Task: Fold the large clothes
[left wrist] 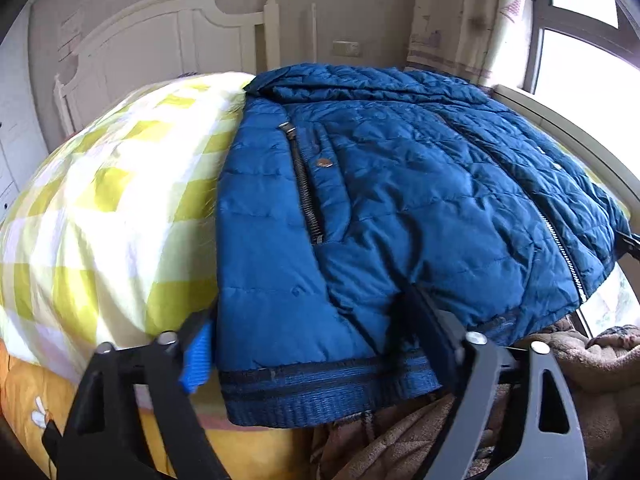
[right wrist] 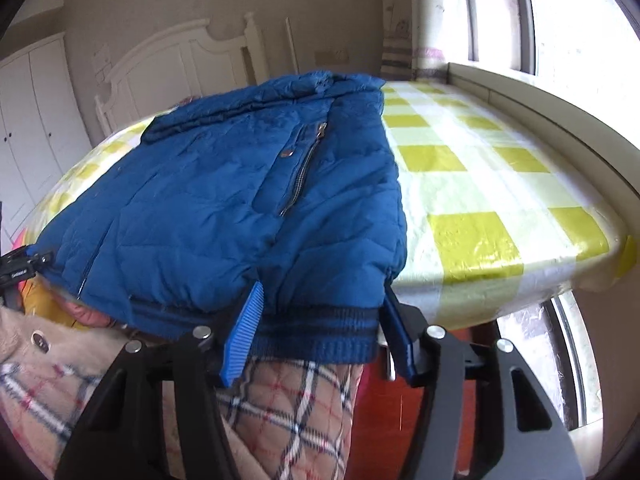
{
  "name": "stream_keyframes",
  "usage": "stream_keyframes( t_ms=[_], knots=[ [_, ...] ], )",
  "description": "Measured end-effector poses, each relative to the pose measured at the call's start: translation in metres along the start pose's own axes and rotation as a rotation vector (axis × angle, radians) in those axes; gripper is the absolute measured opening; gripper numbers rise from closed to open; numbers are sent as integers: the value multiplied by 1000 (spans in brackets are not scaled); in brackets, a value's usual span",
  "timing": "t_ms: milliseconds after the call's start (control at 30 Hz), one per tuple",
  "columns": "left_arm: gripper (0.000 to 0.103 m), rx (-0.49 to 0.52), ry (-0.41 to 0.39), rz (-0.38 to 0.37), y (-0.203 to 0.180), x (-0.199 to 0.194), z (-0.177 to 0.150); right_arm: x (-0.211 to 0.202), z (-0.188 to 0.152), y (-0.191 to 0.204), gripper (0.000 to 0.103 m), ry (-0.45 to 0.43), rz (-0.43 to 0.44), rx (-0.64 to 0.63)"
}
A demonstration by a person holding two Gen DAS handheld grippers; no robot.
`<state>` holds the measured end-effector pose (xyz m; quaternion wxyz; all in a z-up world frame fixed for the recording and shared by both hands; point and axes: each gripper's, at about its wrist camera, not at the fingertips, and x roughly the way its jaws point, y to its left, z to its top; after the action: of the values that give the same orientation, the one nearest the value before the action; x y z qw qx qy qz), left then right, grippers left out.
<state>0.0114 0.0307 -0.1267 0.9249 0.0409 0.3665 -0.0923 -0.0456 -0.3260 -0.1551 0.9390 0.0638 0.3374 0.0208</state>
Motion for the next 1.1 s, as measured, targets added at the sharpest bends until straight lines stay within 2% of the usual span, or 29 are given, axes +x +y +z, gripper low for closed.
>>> stream_keyframes(
  t_ms=[33, 67, 100, 133, 167, 200, 367, 467, 567, 600, 667, 767, 833, 900, 933, 967, 1000, 1033, 1100],
  knots=[
    [66, 10, -7, -10, -2, -1, 1, 0, -1, 0, 50, -12, -8, -8],
    [47, 17, -17, -13, -3, -2, 2, -2, -3, -1, 31, -32, -12, -13],
    [42, 16, -24, -21, -2, -4, 4, -6, -4, -5, 22, -58, 19, 1],
    [32, -4, -25, -54, 1, -6, 6, -9, -3, -8, 16, -71, 56, 14],
    [24, -26, -30, -82, 3, -9, 7, -12, -1, -7, 14, -79, 66, 6],
    [22, -53, -42, -111, 8, -14, 9, -17, 2, -3, 13, -92, 73, -23],
    [19, -146, -175, -204, 24, -75, 30, -68, 25, 5, 12, -215, 168, -22],
    [19, -151, -296, -240, 28, -131, 46, -126, 46, 10, 11, -360, 240, -23],
    [20, -133, -430, -277, 32, -187, 64, -177, 68, 15, 11, -503, 266, -60],
    [20, -134, -459, -292, 34, -201, 72, -186, 75, 17, 11, -530, 267, -70],
    [24, -154, -462, -319, 41, -207, 91, -195, 100, 18, 11, -576, 266, -87],
    [32, -253, -392, -400, 64, -176, 140, -175, 146, 17, 12, -572, 249, -91],
    [35, -316, -294, -441, 79, -132, 181, -132, 197, 8, 13, -500, 262, -19],
    [38, -388, -204, -460, 97, -76, 217, -79, 241, 5, 19, -397, 241, 14],
    [45, -447, -134, -483, 110, -35, 236, -49, 261, 1, 31, -358, 217, 40],
    [56, -504, -67, -502, 123, 0, 248, -10, 282, -8, 58, -309, 183, 81],
    [64, -563, -18, -491, 140, 38, 260, 15, 292, -14, 73, -264, 168, 106],
    [82, -594, -25, -442, 156, 49, 260, 41, 300, -24, 75, -223, 154, 147],
    [85, -640, -72, -281, 185, 70, 260, 78, 303, -48, 67, -176, 145, 241]
  ],
)
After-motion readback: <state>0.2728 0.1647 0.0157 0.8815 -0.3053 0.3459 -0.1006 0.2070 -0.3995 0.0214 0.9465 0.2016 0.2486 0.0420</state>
